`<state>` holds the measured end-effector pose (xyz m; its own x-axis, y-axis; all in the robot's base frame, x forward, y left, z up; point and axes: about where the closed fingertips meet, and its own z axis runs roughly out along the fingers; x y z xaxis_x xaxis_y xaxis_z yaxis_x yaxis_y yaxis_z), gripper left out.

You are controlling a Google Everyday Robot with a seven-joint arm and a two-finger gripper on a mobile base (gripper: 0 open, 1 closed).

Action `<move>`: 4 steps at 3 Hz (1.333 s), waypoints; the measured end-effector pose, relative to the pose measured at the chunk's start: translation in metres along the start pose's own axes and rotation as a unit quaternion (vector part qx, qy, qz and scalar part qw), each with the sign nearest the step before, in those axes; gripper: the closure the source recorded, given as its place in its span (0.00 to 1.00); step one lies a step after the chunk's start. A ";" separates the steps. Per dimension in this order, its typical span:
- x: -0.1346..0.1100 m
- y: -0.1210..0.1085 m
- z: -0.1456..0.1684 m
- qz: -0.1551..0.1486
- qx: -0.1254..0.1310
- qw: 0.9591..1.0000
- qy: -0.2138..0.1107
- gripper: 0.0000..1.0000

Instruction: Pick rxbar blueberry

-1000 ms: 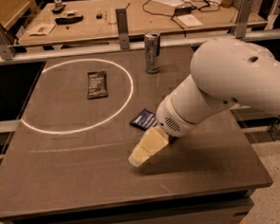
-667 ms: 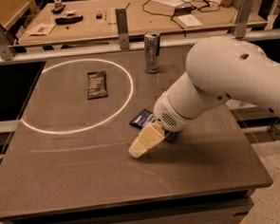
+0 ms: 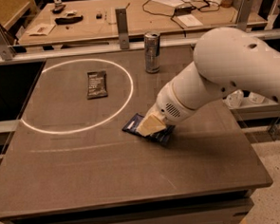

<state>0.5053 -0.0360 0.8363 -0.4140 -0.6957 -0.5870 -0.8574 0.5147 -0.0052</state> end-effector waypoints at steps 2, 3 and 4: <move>-0.007 -0.002 -0.003 -0.016 -0.008 1.000 -0.019 1.00; -0.009 -0.004 -0.005 -0.018 -0.012 1.000 -0.022 1.00; -0.013 -0.007 -0.009 -0.015 -0.016 0.999 -0.025 1.00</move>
Offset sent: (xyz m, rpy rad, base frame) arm 0.0070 0.0006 0.0090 0.0456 -0.0322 0.0513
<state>0.5136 -0.0351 0.8515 -0.3722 -0.6842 -0.6272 -0.8790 0.4768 0.0015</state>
